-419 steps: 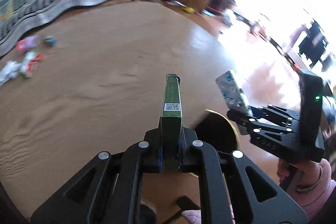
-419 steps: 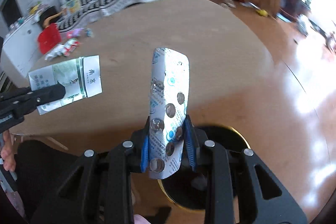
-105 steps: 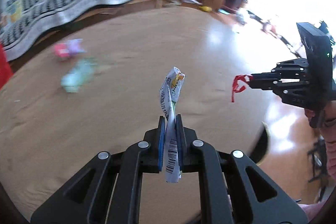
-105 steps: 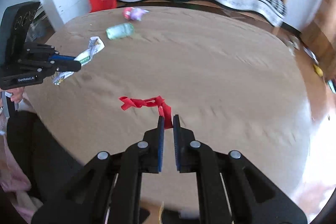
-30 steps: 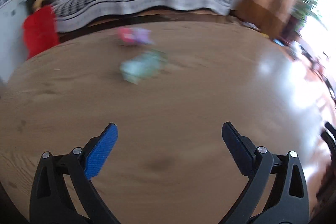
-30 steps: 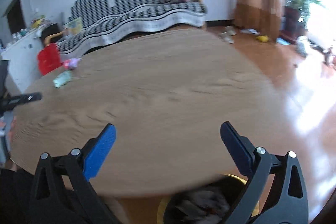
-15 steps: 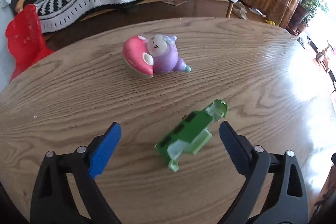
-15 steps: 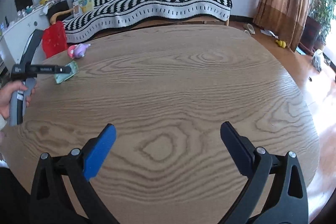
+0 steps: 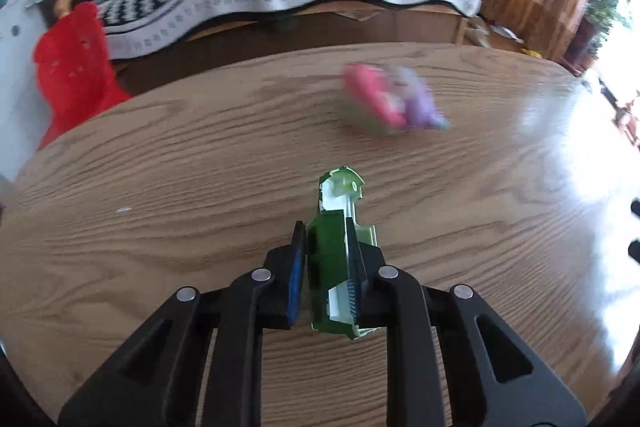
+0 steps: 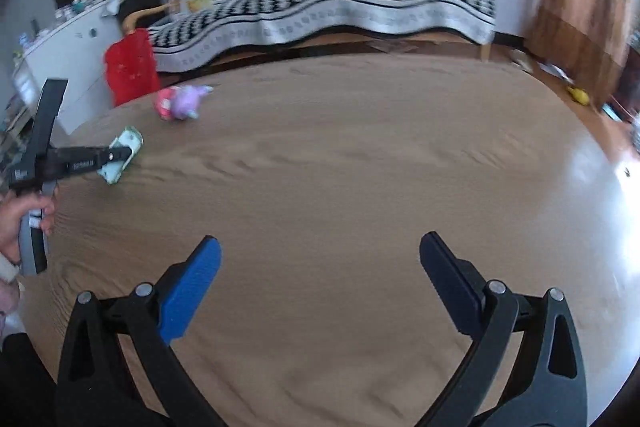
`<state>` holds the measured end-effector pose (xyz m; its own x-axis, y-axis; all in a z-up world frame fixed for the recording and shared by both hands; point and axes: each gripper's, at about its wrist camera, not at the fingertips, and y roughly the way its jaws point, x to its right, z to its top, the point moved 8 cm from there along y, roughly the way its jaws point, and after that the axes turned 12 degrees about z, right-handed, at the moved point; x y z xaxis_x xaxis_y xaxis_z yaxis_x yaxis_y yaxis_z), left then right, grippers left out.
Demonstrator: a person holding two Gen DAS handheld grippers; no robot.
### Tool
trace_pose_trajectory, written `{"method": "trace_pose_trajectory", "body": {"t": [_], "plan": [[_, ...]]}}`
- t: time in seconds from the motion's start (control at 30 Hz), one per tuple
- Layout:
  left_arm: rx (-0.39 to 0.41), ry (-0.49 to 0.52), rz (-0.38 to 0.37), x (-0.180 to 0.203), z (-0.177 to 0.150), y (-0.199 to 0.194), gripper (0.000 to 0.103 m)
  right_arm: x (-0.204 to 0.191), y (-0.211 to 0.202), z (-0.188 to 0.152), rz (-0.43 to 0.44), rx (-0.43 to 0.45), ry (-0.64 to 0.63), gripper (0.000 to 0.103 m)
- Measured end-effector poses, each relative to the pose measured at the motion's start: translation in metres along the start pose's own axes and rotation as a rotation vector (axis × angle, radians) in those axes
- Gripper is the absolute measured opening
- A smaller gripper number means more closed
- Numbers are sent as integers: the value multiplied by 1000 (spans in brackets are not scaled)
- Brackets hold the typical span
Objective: Collect trash
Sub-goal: 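Grasp the green toy car with the left tool while the right tool grasps the pink-purple toy, then carry the toy car and pink-purple toy to the black bin and open both tools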
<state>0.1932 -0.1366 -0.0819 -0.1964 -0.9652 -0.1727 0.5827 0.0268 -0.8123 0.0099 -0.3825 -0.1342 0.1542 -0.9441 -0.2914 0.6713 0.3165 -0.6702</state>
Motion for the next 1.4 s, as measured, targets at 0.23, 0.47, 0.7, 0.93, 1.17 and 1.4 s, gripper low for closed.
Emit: {"method": "trace_pose_trajectory", "body": {"t": [0.23, 0.47, 0.7, 0.93, 1.17, 1.4], "plan": [[-11, -86, 136, -78, -19, -8, 17, -64, 91, 87, 135, -70, -171, 96], [-46, -182, 174, -116, -40, -3, 18, -126, 165, 128, 203, -143, -221, 96], [-23, -227, 131, -121, -40, -2, 18, -165, 218, 136, 140, -220, -250, 96], [-20, -218, 99, -117, -46, -2, 18, -165, 226, 139, 66, -204, -245, 60], [9, -193, 80, -111, -45, -16, 18, -167, 194, 130, 97, -164, -236, 58], [39, -169, 63, -93, -55, -43, 18, -172, 146, 102, 116, -130, -212, 58]]}}
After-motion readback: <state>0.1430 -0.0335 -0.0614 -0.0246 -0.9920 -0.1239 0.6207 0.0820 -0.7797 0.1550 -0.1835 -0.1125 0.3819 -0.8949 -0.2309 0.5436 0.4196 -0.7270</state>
